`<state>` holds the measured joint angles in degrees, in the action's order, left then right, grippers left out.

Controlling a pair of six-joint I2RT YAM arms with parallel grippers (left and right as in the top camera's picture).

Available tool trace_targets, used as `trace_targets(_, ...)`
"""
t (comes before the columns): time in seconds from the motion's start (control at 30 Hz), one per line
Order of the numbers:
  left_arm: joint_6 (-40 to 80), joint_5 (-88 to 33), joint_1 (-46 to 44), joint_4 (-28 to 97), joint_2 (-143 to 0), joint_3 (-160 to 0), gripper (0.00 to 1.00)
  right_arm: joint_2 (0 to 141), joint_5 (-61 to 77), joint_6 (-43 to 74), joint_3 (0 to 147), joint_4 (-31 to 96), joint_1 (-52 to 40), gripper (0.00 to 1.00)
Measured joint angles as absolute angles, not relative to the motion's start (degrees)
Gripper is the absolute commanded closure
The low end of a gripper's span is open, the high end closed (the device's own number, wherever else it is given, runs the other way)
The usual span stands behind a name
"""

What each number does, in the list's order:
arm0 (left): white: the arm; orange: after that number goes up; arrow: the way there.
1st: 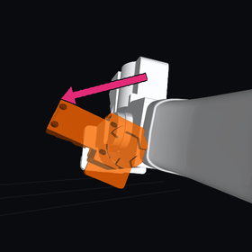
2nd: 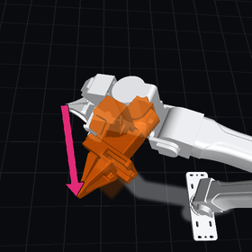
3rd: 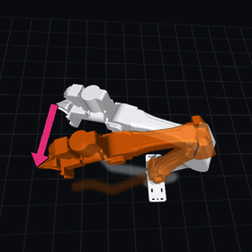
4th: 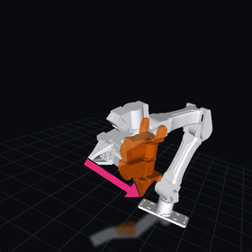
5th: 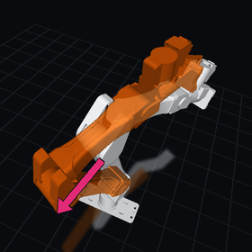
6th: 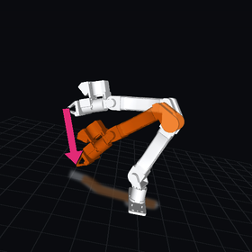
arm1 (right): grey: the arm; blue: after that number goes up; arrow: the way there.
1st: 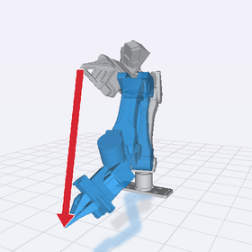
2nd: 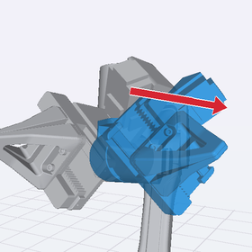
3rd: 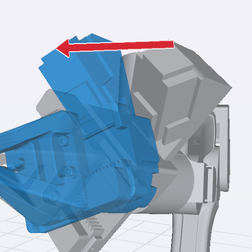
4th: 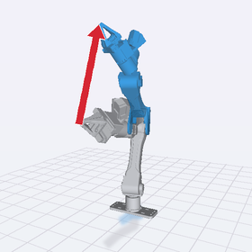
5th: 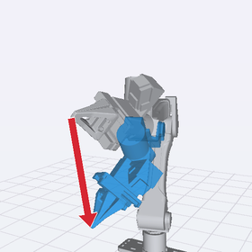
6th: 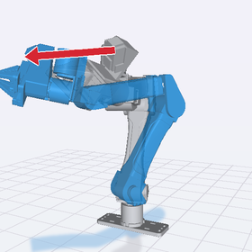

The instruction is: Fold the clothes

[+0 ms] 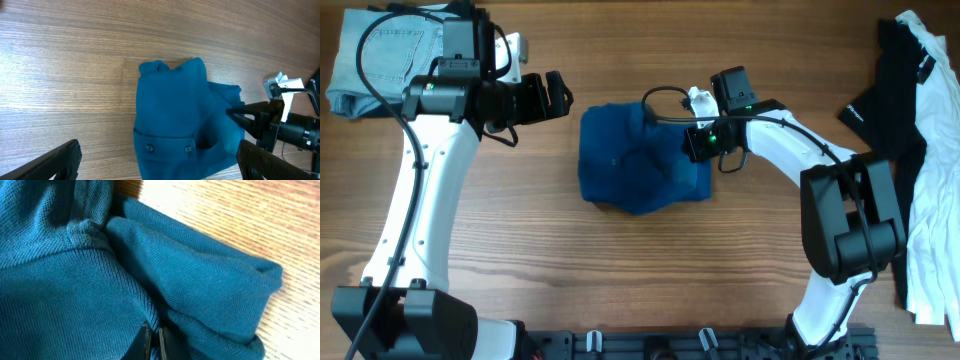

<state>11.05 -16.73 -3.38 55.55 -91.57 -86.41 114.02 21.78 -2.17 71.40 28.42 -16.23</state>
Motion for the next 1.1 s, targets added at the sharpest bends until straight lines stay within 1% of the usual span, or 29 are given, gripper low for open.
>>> trace_targets(0.43,11.05,-16.73,-3.38,55.55,-91.57,-86.41,0.00,111.72,21.65,0.64,78.06,38.63,-16.25,0.96)
trace_targets(0.57,11.05,-16.73,-3.38,55.59,-91.57,-86.41,0.00,111.42,21.69,1.34,83.77,46.00,-16.25,0.96)
trace_targets(0.6,11.05,-16.73,-3.38,55.59,-91.57,-86.41,0.00,111.28,21.78,1.48,88.20,49.76,-16.25,0.96)
trace_targets(0.8,11.05,-16.73,-3.38,55.61,-91.57,-86.41,0.00,110.85,22.11,3.29,99.48,59.94,-15.44,0.96)
trace_targets(0.93,11.05,-16.73,-3.38,55.59,-91.57,-86.41,0.00,110.54,22.28,3.62,100.97,62.54,-12.78,0.96)
trace_targets(1.1,11.05,-16.73,-3.38,55.59,-91.57,-86.41,0.00,110.67,22.24,3.25,100.97,62.43,-11.14,0.96)
